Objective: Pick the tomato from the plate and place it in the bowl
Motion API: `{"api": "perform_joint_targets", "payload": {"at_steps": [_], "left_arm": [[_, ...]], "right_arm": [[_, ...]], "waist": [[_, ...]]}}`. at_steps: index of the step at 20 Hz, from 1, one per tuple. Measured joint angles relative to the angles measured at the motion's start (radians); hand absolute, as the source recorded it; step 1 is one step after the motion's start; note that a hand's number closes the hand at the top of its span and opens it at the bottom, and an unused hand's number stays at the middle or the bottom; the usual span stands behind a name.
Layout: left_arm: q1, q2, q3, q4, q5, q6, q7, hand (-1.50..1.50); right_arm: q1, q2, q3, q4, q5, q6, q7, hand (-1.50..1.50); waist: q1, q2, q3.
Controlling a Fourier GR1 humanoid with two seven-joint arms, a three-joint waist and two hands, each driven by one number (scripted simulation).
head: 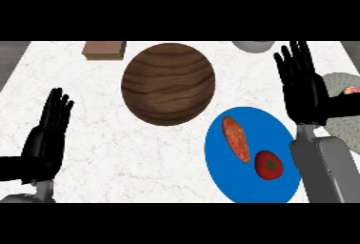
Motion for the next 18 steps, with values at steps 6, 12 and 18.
{"api": "perform_joint_targets", "payload": {"at_steps": [6, 12, 18], "left_arm": [[-0.05, -0.01, -0.05, 0.046, -0.043, -0.008, 0.038, 0.0], [-0.041, -0.02, -0.082, 0.066, -0.045, -0.026, 0.065, 0.0], [-0.099, -0.052, -0.107, 0.095, -0.067, -0.028, 0.106, 0.0]], "right_arm": [[0.149, -0.068, 0.238, -0.028, 0.192, 0.073, 0.062, 1.5], [0.336, -0.106, 0.269, -0.103, 0.441, -0.164, -0.085, -1.5], [0.604, -0.052, 0.322, -0.33, 0.531, -0.309, -0.291, -1.5]], "waist": [[-0.02, -0.03, 0.002], [-0.065, -0.046, 0.0], [-0.044, -0.043, 0.003]]}}
